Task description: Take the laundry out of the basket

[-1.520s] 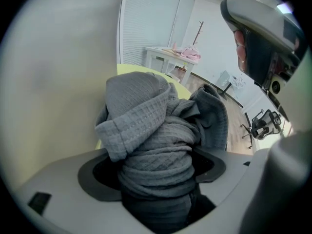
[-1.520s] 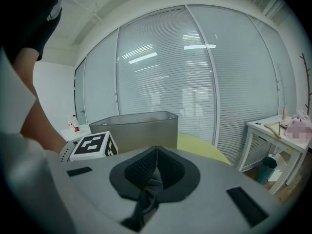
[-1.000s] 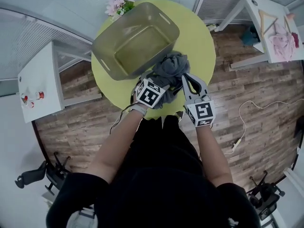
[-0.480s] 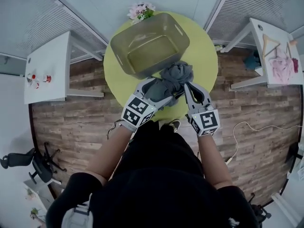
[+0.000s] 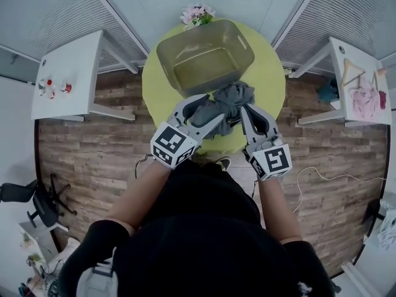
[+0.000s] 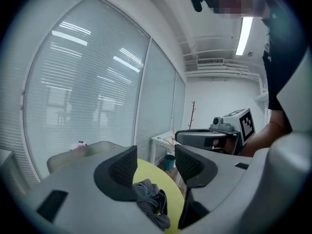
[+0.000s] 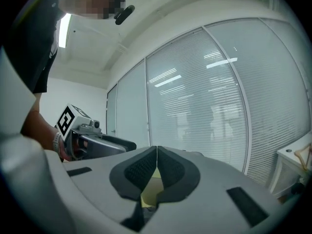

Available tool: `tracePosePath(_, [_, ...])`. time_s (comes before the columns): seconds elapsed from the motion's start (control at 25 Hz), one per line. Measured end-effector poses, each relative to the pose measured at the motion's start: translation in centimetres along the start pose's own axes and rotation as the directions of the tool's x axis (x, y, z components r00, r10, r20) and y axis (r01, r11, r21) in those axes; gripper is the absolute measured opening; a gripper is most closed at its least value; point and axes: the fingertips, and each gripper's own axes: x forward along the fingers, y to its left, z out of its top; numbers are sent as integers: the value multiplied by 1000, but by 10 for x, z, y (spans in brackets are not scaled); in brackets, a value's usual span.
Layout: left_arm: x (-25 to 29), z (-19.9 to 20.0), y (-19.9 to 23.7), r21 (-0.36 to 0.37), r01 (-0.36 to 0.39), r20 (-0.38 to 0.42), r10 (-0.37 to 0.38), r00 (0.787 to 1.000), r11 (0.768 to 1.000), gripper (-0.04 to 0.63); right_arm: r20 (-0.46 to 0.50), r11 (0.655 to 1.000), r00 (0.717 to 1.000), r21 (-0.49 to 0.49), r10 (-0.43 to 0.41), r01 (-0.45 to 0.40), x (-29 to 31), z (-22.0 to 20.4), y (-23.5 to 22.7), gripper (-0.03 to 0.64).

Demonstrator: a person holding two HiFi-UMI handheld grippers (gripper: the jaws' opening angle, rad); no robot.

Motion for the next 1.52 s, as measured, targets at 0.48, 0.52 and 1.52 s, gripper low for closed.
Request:
tracePosePath(0.48, [-38, 40, 25, 80, -41, 131, 30, 991, 996, 11, 38, 1000, 999, -12, -28, 29, 19, 31, 35, 23])
tracePosePath(0.52, [-38, 39, 27, 85, -36, 126, 25, 992, 996, 11, 40, 999, 999, -11, -30, 31, 21, 31, 37, 23])
tracePosePath(1.52, [-49, 36, 30, 122, 46, 134, -62, 989, 991, 9, 22, 997, 999, -55, -48, 49, 31, 35, 64, 21])
